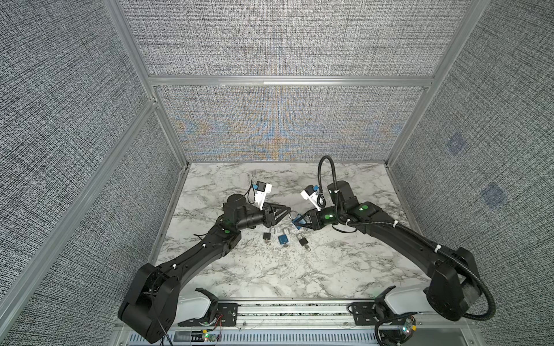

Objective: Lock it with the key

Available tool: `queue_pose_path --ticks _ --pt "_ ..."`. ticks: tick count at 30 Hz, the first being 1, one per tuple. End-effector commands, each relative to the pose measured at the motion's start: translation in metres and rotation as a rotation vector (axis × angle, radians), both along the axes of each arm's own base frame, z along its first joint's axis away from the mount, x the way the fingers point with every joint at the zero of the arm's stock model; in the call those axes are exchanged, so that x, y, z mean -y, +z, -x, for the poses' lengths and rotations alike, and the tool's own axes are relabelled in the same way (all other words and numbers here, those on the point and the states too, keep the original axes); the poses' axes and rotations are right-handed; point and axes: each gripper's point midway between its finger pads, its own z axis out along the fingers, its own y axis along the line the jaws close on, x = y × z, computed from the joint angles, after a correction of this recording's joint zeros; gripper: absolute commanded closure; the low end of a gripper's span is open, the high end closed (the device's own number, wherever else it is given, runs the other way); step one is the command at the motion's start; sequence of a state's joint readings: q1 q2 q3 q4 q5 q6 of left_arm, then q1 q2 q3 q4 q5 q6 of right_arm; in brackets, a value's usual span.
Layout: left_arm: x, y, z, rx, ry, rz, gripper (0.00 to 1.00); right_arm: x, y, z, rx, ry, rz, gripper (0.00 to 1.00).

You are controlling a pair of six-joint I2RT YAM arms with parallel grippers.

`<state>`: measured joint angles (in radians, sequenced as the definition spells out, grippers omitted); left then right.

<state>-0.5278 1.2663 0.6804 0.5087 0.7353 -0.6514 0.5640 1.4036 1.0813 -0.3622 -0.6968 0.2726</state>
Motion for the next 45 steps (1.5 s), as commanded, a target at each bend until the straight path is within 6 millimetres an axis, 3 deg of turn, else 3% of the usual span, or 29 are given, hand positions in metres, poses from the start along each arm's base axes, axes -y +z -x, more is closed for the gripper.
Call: queue_pose_path --ticks 1,9,20,30,42,45 --pt "0.002 0.011 0.002 0.047 -0.027 0.028 0.54 -0.004 0.012 0.001 0.02 0.026 -0.034 1.0" --pt "0.008 -0.008 0.002 -0.001 -0.072 0.001 0.5 -0.01 0.025 0.009 -0.002 0.074 -0.091 1.0" --pt "0.013 -0.001 0.015 0.0 -0.158 0.064 0.59 -0.01 0.024 0.01 -0.017 0.072 -0.093 1.0" --pt "0.019 -0.009 0.025 -0.03 -0.209 0.067 0.67 -0.014 0.032 0.007 -0.009 0.074 -0.116 1.0" --pt "0.021 -0.006 0.026 -0.027 -0.206 0.081 1.0 -0.015 0.033 0.008 -0.012 0.078 -0.119 1.0" --pt "0.02 -0.007 0.025 -0.031 -0.196 0.084 1.0 -0.014 0.033 0.007 -0.005 0.067 -0.116 1.0"
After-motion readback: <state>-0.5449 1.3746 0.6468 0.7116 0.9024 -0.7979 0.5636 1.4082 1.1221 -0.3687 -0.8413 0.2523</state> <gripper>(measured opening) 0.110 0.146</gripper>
